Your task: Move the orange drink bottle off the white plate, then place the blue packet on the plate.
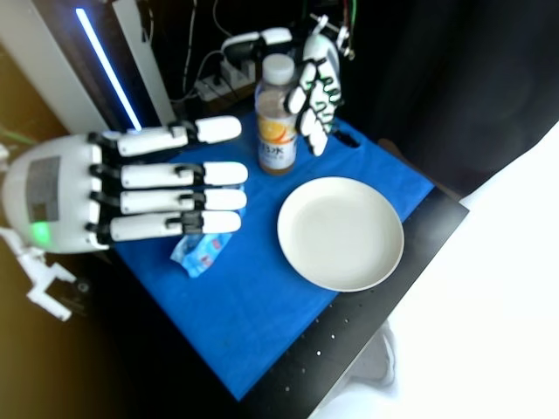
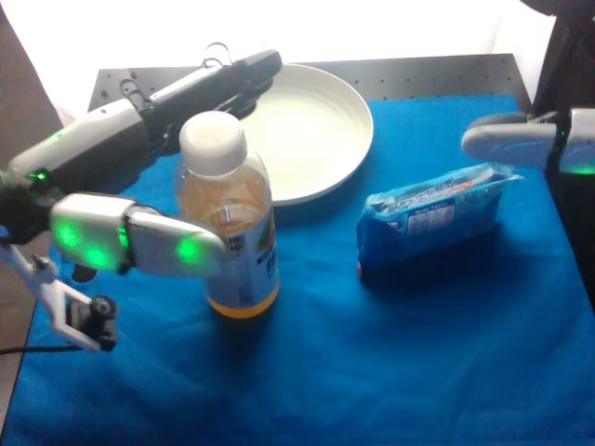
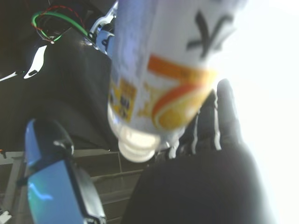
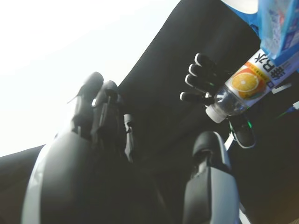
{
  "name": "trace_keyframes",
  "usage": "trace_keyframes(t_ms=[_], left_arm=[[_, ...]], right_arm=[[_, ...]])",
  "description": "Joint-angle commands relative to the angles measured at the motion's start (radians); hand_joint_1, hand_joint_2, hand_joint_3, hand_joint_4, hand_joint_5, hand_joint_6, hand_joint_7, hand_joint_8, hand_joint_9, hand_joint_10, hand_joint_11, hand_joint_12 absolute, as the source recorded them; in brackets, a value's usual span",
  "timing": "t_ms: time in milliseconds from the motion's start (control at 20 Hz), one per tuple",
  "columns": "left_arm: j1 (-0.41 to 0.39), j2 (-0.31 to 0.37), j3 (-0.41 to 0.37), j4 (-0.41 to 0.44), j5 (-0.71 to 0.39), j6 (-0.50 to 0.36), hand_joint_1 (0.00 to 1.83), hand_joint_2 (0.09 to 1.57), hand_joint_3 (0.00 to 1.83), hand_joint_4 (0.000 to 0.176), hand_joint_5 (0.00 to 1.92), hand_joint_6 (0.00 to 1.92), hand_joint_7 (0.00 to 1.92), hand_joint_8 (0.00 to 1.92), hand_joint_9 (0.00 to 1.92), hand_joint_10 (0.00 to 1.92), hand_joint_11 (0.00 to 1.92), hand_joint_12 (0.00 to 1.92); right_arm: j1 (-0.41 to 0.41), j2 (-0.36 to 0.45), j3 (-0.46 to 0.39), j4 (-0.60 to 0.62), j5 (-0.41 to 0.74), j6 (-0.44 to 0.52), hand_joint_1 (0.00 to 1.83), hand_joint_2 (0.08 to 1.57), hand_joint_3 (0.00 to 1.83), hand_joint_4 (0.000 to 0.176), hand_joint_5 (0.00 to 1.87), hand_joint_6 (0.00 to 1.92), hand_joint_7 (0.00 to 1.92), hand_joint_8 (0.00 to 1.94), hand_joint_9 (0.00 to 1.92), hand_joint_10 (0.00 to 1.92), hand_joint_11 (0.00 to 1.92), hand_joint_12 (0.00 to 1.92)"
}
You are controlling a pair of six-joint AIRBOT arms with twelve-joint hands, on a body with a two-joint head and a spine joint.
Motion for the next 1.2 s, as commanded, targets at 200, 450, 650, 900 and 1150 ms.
trace_keyframes(t_ms=[200,450,650,900,1150], left_arm=[[0.036,0.070,-0.041,-0.056,-0.118,0.029,0.55,0.67,0.00,0.124,0.00,0.00,0.00,0.00,0.00,0.00,0.00,0.00],[0.051,0.121,-0.055,-0.065,-0.118,0.041,0.53,0.77,0.01,0.116,0.00,0.00,0.00,0.00,0.00,0.00,0.00,0.00],[0.051,0.152,-0.060,-0.069,-0.111,0.052,0.53,0.71,0.00,0.149,0.00,0.00,0.00,0.00,0.00,0.00,0.00,0.00],[0.048,0.185,-0.065,-0.069,-0.092,0.052,0.41,0.77,0.01,0.172,0.00,0.00,0.00,0.00,0.00,0.00,0.00,0.00],[0.020,0.205,-0.054,-0.069,-0.077,0.059,0.31,0.90,0.00,0.176,0.00,0.00,0.00,0.00,0.00,0.00,0.00,0.00]], right_arm=[[0.016,0.002,-0.013,-0.003,0.094,0.037,0.72,0.67,0.00,0.176,0.00,0.00,0.07,0.00,0.07,0.01,0.00,0.26],[0.055,0.009,-0.012,-0.094,-0.005,0.071,0.61,0.60,0.01,0.114,0.00,0.00,0.07,0.00,0.08,0.00,0.00,0.53],[0.160,0.007,0.015,-0.254,-0.184,0.117,0.61,0.65,0.00,0.044,0.00,0.00,0.17,0.01,0.14,0.01,0.00,0.53],[0.320,-0.059,0.107,-0.620,-0.411,0.343,0.71,0.61,0.00,0.000,0.00,0.00,0.21,0.01,0.16,0.01,0.00,0.67],[0.365,-0.109,0.171,-0.906,-0.510,0.552,0.76,0.65,0.00,0.000,0.00,0.00,0.15,0.00,0.32,0.05,0.18,1.17]])
